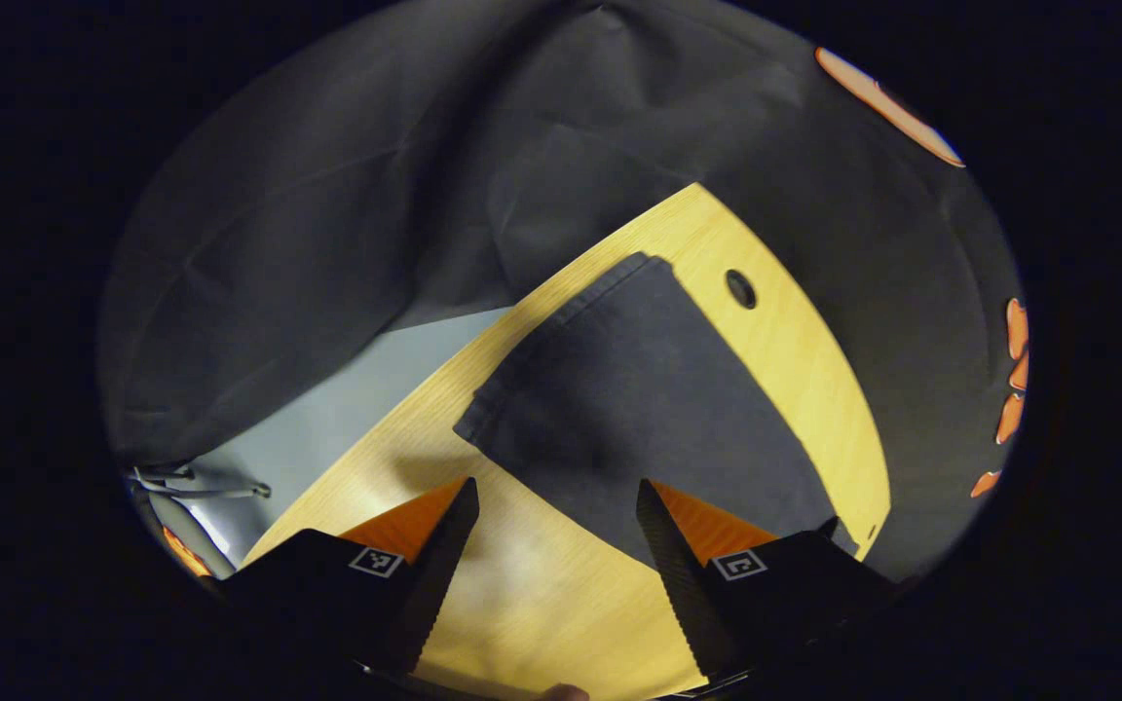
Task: Grasp the waist and the cuffs of the jeans and fold them to make the two legs overlap; first hold the waist and fold one-third of the jeans toward the cuffs, then hold the cuffs and fold the remaining one-third in the same direction to finish folding.
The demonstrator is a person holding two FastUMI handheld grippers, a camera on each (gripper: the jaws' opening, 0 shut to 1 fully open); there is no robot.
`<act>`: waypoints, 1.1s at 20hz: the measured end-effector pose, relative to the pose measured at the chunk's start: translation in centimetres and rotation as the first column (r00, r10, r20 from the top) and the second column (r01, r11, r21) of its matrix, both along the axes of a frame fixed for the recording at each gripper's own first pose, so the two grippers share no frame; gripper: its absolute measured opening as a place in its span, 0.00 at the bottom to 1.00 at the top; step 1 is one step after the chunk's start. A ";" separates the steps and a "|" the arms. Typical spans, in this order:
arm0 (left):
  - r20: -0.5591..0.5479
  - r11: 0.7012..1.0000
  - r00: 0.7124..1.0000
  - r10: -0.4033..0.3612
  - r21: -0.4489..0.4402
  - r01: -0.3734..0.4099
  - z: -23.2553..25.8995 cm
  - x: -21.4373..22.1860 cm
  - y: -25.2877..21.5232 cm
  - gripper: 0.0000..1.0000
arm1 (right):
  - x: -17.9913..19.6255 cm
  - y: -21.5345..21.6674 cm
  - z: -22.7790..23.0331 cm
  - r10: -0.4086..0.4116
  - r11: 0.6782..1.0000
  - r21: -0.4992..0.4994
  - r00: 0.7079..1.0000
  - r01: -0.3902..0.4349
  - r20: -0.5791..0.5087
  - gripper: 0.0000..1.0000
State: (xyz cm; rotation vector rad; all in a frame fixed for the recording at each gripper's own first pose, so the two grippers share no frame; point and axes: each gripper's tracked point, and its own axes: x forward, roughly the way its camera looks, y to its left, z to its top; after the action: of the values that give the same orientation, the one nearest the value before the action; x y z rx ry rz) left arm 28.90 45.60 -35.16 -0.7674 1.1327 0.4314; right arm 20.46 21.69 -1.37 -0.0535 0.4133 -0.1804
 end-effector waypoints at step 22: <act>0.121 0.933 0.990 -0.067 0.359 0.020 -4.6 7.8 -1.0 0.07 | -1.1 -0.5 -1.4 0.025 1.000 -0.001 0.997 -0.025 -0.067 0.89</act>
State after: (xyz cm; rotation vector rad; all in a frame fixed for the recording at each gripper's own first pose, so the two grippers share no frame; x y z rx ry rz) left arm 36.75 44.55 -39.81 -0.4427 0.9114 0.5247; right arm 19.38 21.14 -2.74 -0.0667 0.4790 -0.1544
